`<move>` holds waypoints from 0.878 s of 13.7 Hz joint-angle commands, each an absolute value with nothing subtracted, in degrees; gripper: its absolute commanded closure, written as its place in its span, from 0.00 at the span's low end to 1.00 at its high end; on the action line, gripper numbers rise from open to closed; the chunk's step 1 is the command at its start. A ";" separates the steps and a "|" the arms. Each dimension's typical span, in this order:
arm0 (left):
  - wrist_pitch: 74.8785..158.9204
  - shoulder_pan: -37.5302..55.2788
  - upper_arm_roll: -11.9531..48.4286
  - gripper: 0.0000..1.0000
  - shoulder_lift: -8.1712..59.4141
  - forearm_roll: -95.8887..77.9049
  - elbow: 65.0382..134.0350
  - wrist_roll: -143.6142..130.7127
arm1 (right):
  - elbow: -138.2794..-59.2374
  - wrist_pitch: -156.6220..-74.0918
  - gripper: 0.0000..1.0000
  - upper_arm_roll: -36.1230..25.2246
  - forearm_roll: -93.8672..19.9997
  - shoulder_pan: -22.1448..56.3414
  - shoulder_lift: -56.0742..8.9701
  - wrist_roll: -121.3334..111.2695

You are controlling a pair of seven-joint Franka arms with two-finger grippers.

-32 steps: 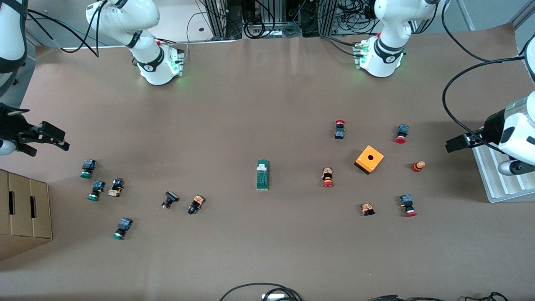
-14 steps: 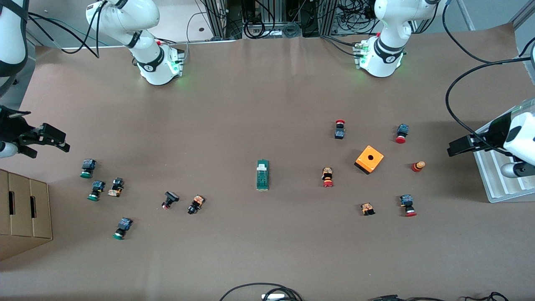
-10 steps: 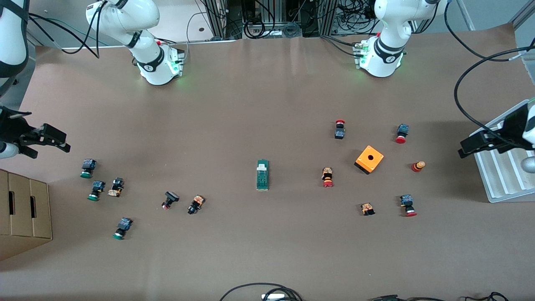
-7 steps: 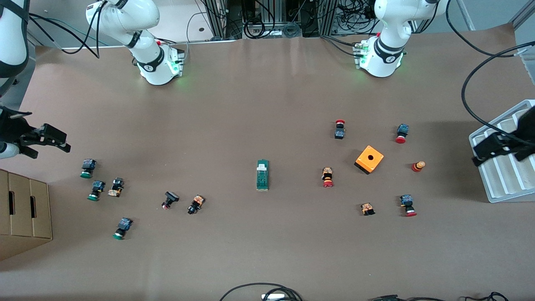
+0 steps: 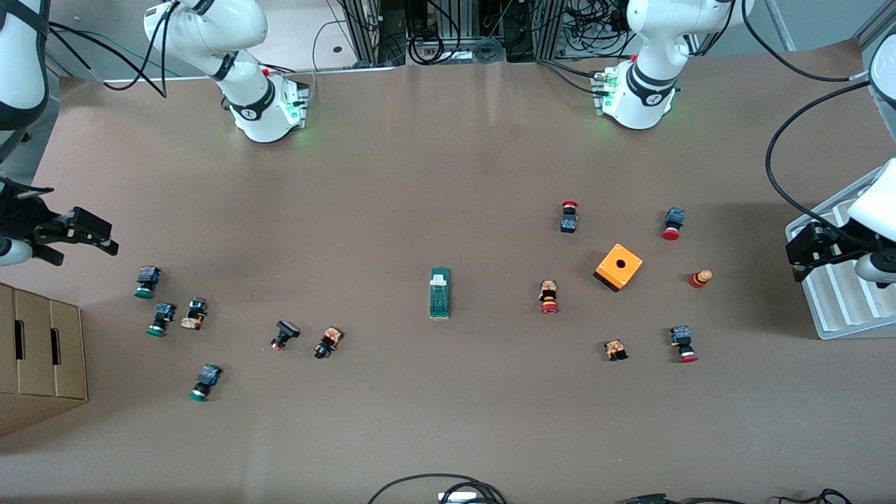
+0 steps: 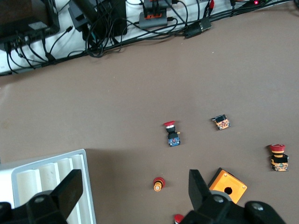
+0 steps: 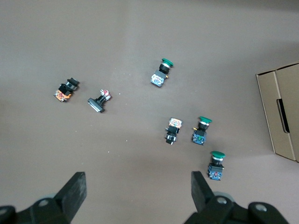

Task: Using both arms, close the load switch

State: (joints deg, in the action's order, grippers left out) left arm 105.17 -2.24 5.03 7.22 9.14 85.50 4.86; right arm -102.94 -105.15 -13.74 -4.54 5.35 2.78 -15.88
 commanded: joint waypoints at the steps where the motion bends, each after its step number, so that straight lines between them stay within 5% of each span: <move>1: 105.91 -2.11 5.18 0.00 4.49 9.93 87.28 -0.16 | -101.43 -105.12 0.00 -13.45 -3.16 5.01 1.85 -16.26; 12: 105.73 1.05 6.76 0.00 4.04 5.45 85.62 -8.86 | -101.34 -105.21 0.00 -13.45 -3.16 5.19 1.85 -15.82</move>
